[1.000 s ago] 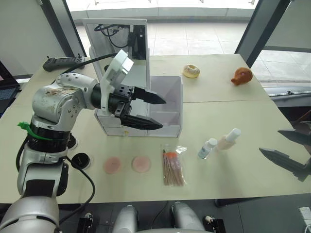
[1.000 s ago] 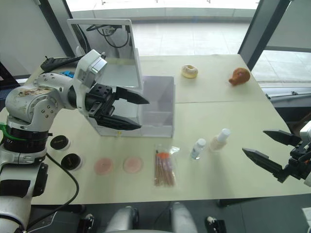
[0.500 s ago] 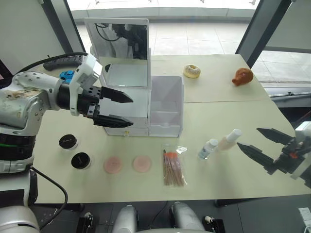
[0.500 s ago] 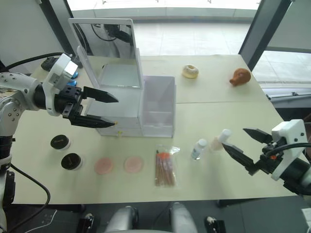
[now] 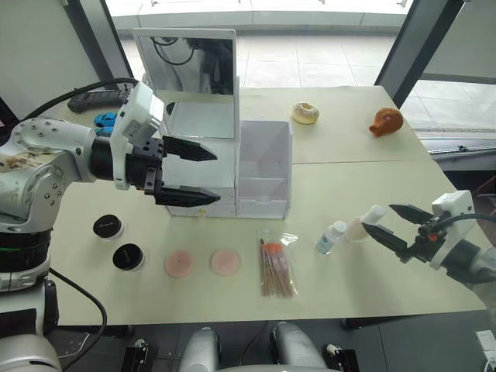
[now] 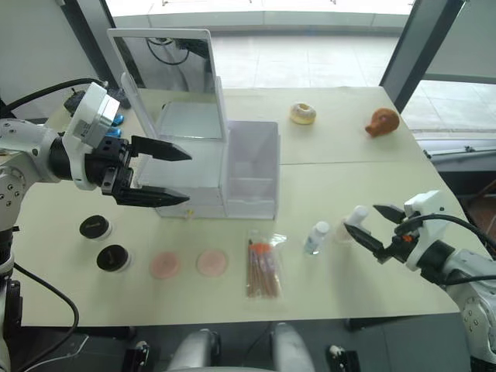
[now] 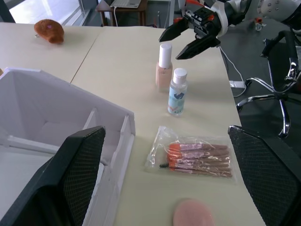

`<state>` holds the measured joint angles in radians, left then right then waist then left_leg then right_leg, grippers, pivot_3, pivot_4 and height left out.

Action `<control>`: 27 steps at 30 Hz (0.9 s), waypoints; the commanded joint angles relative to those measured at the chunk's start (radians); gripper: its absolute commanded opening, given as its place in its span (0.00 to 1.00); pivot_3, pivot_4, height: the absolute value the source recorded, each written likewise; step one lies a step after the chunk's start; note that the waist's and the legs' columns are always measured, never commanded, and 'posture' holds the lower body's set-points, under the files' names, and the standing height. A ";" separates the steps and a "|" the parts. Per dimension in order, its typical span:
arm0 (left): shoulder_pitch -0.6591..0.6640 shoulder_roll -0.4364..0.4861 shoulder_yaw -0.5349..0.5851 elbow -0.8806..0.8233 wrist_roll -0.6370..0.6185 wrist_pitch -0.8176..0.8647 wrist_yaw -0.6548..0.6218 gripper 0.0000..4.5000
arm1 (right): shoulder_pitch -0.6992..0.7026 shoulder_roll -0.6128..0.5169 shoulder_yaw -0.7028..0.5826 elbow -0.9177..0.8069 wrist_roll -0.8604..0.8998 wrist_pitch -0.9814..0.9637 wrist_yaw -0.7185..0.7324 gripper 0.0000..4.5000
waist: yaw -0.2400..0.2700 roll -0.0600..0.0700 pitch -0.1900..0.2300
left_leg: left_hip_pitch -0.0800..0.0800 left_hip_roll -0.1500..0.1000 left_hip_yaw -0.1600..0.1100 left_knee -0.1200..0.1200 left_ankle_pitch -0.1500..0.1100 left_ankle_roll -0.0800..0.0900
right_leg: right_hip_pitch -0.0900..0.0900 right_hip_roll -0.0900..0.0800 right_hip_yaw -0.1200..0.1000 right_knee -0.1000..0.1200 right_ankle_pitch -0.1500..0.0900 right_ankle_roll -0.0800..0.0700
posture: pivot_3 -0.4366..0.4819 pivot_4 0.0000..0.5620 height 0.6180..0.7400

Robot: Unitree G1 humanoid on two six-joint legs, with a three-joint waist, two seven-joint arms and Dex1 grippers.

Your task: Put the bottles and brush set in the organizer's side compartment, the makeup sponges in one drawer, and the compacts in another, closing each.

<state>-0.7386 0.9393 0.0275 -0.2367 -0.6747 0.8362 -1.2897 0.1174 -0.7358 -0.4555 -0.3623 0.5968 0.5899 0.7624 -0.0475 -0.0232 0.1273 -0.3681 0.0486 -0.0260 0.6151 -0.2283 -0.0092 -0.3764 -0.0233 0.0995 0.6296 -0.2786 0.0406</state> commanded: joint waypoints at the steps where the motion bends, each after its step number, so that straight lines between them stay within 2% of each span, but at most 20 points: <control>1: -0.007 0.012 0.029 -0.028 -0.016 -0.003 0.017 1.00 | -0.028 0.003 0.017 0.037 -0.035 -0.073 0.012 1.00 | 0.001 0.000 0.000 | 0.000 0.000 0.000 0.000 0.000 0.000 | 0.000 0.000 0.000 0.000 0.000 0.000 | 0.48 0.27 1.00; 7: -0.003 0.016 0.004 -0.016 0.014 -0.027 0.023 1.00 | -0.065 0.024 0.055 0.124 -0.063 -0.141 0.032 1.00 | 0.002 0.000 0.000 | 0.000 0.000 0.000 0.001 0.000 0.000 | 0.000 0.000 0.000 0.000 0.000 0.000 | 0.48 0.27 1.00; 9: 0.000 0.020 -0.002 -0.016 0.021 -0.035 0.022 1.00 | -0.069 0.028 0.064 0.143 -0.072 -0.156 0.038 0.92 | 0.002 0.000 0.000 | 0.000 0.000 0.000 0.001 0.000 0.000 | 0.000 0.000 0.000 0.000 0.000 0.000 | 0.48 0.27 1.00; 11: -0.003 0.020 -0.003 -0.012 0.023 -0.040 0.023 1.00 | -0.070 0.035 0.062 0.151 -0.070 -0.166 0.040 0.80 | 0.002 0.000 0.000 | 0.000 0.000 0.000 0.000 0.000 0.000 | 0.000 0.000 0.000 0.000 0.000 0.000 | 0.48 0.27 1.00; 18: 0.026 0.017 -0.010 0.013 0.051 -0.079 0.015 1.00 | -0.069 0.060 0.054 0.158 -0.045 -0.191 0.068 0.26 | 0.001 0.000 0.000 | 0.000 0.000 0.000 0.000 0.000 0.000 | 0.000 0.000 0.000 0.000 0.000 0.000 | 0.48 0.27 1.00; 19: 0.026 0.016 -0.009 0.017 0.052 -0.081 0.014 1.00 | -0.071 0.064 0.050 0.154 -0.037 -0.192 0.070 0.22 | 0.001 0.000 0.000 | 0.000 0.000 0.000 0.000 0.000 0.000 | 0.000 0.000 0.000 0.000 0.000 0.000 | 0.48 0.27 1.00; 25: 0.033 0.015 -0.005 0.031 0.051 -0.088 0.015 1.00 | -0.087 0.046 0.031 0.121 -0.008 -0.173 0.074 0.22 | 0.002 0.001 0.000 | 0.000 0.000 0.000 0.001 0.000 0.000 | 0.000 0.000 0.000 0.000 0.000 0.000 | 0.48 0.27 1.00; 27: 0.050 0.031 0.020 0.043 0.030 -0.085 -0.011 1.00 | -0.128 0.030 0.018 0.061 0.067 -0.137 0.079 0.22 | 0.000 0.001 0.001 | 0.000 0.000 0.000 0.001 0.000 0.000 | 0.000 0.000 0.000 0.000 0.000 0.000 | 0.48 0.27 1.00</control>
<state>-0.6919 0.9477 0.0069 -0.2007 -0.6294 0.7644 -1.2801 0.0396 -0.6793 -0.3837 -0.2040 0.5858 0.4400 0.8302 -0.0473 -0.0218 0.1278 -0.3679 0.0484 -0.0258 0.6156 -0.2283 -0.0092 -0.3767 -0.0234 0.0996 0.6301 -0.2785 0.0404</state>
